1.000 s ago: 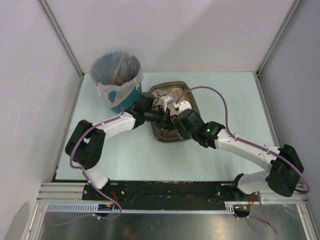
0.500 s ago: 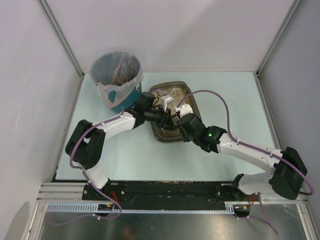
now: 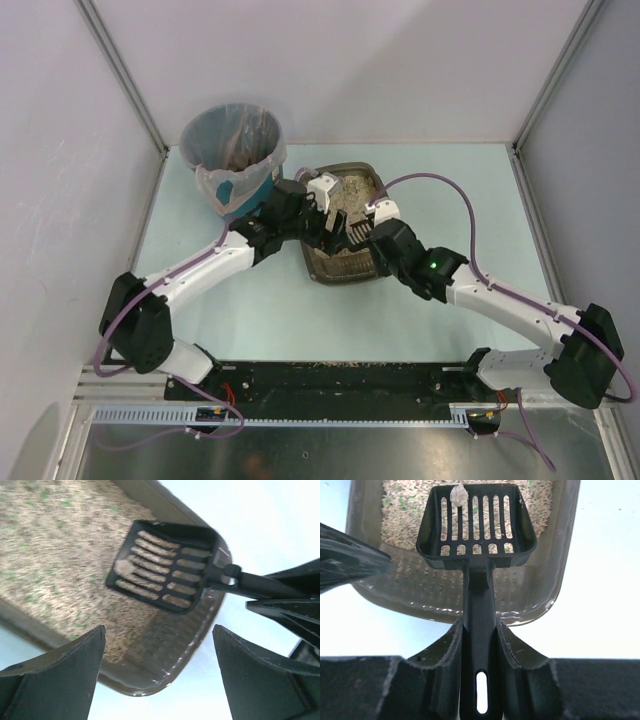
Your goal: Clean the litter box
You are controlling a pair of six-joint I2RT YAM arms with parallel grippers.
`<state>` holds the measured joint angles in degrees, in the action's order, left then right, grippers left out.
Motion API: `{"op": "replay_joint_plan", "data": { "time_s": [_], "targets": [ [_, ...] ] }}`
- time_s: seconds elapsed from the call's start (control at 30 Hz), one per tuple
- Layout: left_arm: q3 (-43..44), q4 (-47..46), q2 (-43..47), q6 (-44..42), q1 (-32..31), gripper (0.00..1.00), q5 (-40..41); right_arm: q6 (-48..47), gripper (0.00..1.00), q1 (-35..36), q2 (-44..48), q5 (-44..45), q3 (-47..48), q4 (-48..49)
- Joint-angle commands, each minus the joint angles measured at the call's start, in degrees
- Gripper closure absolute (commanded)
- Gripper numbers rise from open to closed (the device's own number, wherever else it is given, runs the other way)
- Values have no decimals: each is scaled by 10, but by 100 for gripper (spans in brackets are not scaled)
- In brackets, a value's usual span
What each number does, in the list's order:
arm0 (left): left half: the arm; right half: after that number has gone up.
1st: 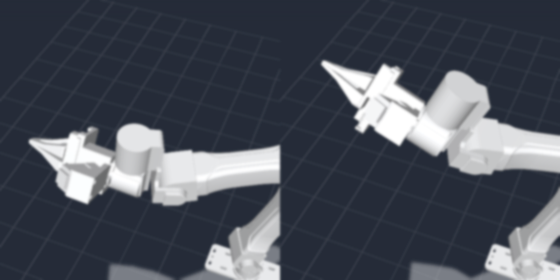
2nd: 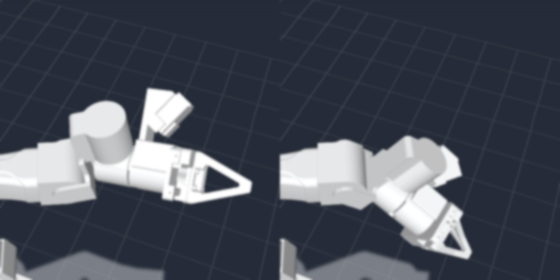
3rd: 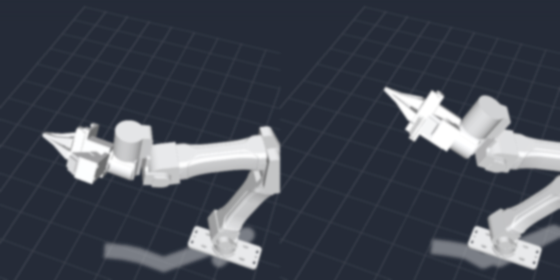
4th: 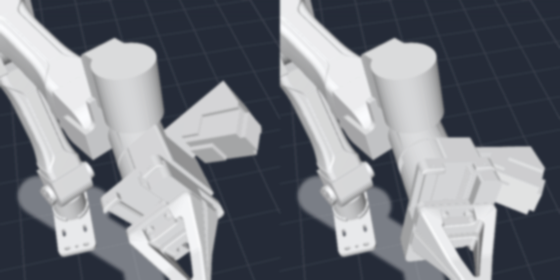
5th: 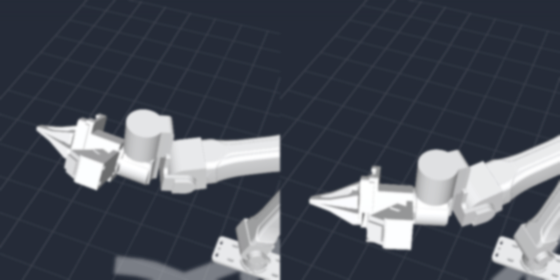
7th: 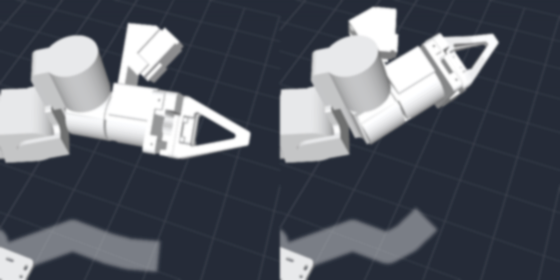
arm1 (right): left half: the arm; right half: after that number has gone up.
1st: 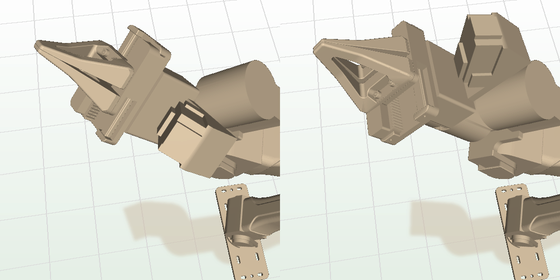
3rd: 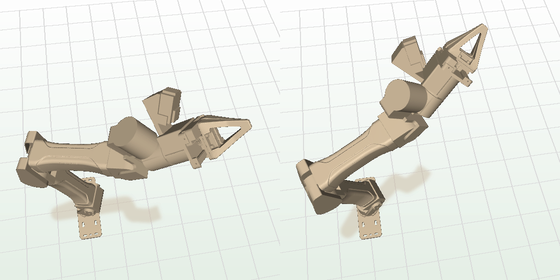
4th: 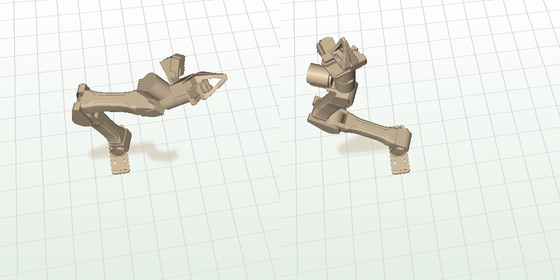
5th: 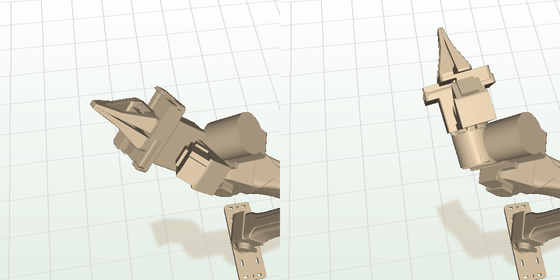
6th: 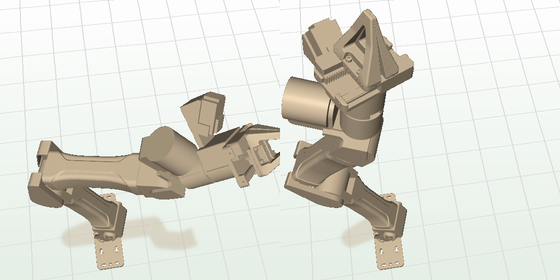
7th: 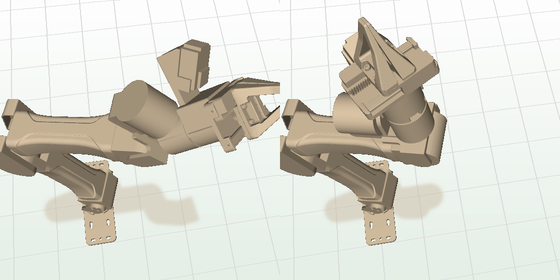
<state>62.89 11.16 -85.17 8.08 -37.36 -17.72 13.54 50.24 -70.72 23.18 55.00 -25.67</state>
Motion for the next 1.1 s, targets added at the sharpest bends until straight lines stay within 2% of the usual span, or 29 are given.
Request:
{"op": "replay_joint_plan", "data": {
  "time_s": [0.0, 0.17, 0.4, 0.63, 0.87, 1.07],
  "targets": [
    [30, 91, 10, 30, -7, 9, 174, 4, 100, -22, -24, 3, 51, -6],
    [28, 144, -32, 91, -3, 13, 171, -12, 100, -46, -71, -17, 92, -13],
    [35, 158, -77, 109, 31, 17, 174, -20, 100, -73, -147, -53, 139, -23],
    [32, 162, -118, 90, 51, 37, 176, -20, 100, -73, -250, -61, 216, -45],
    [32, 162, -121, 69, 54, 65, 155, -34, 100, -72, -359, -54, 325, -100],
    [17, 162, -112, 71, 54, 66, 133, -28, 100, -75, -437, -31, 425, -126]
  ]
}}
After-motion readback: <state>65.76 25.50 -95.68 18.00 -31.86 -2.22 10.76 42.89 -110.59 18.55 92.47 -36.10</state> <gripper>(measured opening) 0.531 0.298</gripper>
